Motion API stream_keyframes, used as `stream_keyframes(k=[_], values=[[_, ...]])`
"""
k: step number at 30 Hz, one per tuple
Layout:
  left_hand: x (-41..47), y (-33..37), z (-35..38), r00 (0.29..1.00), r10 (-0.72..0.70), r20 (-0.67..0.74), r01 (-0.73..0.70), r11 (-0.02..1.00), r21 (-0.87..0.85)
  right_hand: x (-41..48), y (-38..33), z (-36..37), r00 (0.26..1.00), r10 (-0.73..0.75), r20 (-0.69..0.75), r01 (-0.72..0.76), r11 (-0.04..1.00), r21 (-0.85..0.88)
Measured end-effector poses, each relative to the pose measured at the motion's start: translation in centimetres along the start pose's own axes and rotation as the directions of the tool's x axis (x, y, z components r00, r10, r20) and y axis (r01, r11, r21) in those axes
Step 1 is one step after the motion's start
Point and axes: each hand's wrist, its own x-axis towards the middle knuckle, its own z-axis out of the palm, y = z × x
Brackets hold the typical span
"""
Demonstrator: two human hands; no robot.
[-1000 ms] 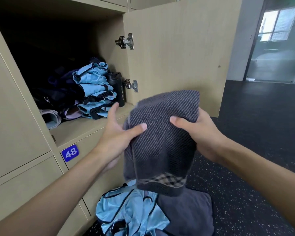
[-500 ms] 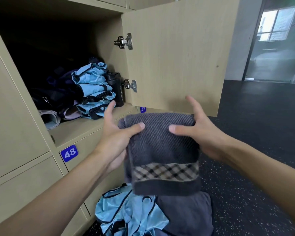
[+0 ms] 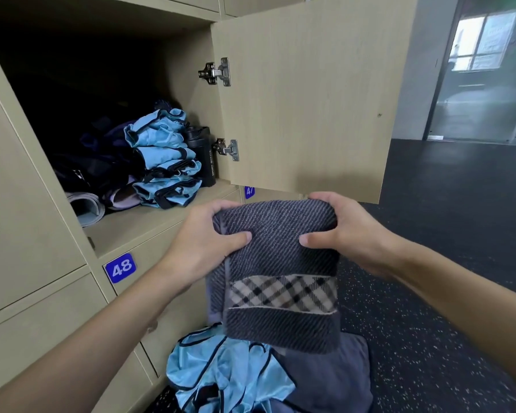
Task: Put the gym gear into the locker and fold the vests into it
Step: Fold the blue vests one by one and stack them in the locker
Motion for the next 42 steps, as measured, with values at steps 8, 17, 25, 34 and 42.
stream_keyframes(k=[8,17,25,34,42], values=[[0.2,0.2,-1.4,0.985,0.171,-0.033,-0.165,0.977,0.134,0.1,-0.3,-0.7,0.995,-0.086,-0.059,0.087,0.996,0.008],[0.4,1.4,-0.7,0.953,-0.251,-0.168,0.08,0.747,-0.66,-0.6,-0.6,1.3,0.992,0.017,0.123,-0.053,0.954,0.294],[-0.8,0.2,0.3,0.987,-0.157,-0.039,0.112,0.837,-0.536,-0.5,-0.7,1.6,0.988,-0.056,-0.145,0.114,0.895,0.432],[-1.7,0.7,-0.3,0.97,-0.17,0.174,0.227,0.889,-0.399,-0.8,-0.8,1.1,0.993,-0.085,-0.081,0.11,0.919,0.38],[-0.9,1.2,-2.2,0.946,-0.218,0.239,0.313,0.8,-0.512,-1.0,-1.3,-0.4,0.974,-0.005,0.228,-0.018,0.995,0.101]])
